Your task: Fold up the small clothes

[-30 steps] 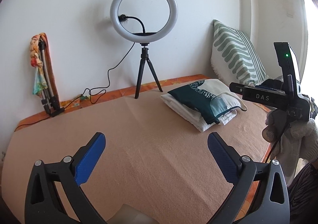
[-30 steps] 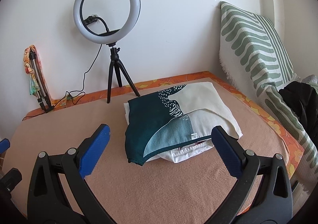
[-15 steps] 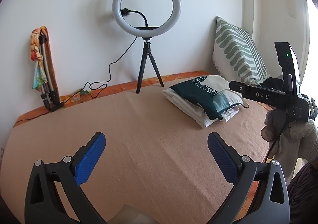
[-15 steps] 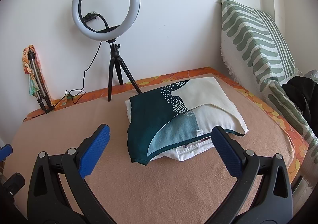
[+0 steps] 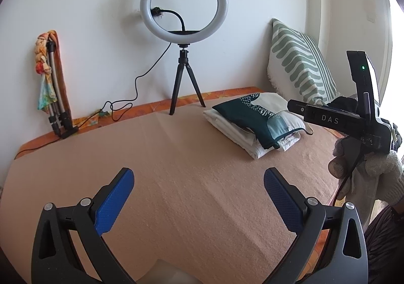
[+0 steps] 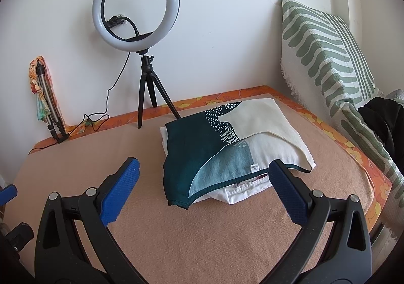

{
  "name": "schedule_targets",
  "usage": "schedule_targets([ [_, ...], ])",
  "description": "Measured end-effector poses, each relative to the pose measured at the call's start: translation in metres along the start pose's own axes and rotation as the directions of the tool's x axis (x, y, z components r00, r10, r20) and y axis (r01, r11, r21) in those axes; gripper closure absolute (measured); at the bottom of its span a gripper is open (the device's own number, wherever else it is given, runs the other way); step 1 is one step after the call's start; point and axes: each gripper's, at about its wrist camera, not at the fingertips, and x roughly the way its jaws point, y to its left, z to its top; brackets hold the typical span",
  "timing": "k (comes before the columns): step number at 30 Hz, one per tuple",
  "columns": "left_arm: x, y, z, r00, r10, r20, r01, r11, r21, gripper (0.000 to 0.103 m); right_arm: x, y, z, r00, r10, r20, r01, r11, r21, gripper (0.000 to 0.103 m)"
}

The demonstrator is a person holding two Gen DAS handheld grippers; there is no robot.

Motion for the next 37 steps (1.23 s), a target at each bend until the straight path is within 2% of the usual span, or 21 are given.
schedule_targets([
  [34,0.0012,0.0000,-0.0035,1.000,-0.023,-0.017,0.023,1.000,-0.006,0.001,-0.0005,0.0053,0.0006,1.000,0.014,-0.001,-0.014,1.000,-0.005,0.000],
  [37,0.0030,0.0033,-0.0039,1.000,0.011,-0.021,-0.011,1.000,-0.009,0.001,-0.0010,0.0063,0.0003,1.000,0.014,-0.002,-0.014,1.000,-0.005,0.000],
])
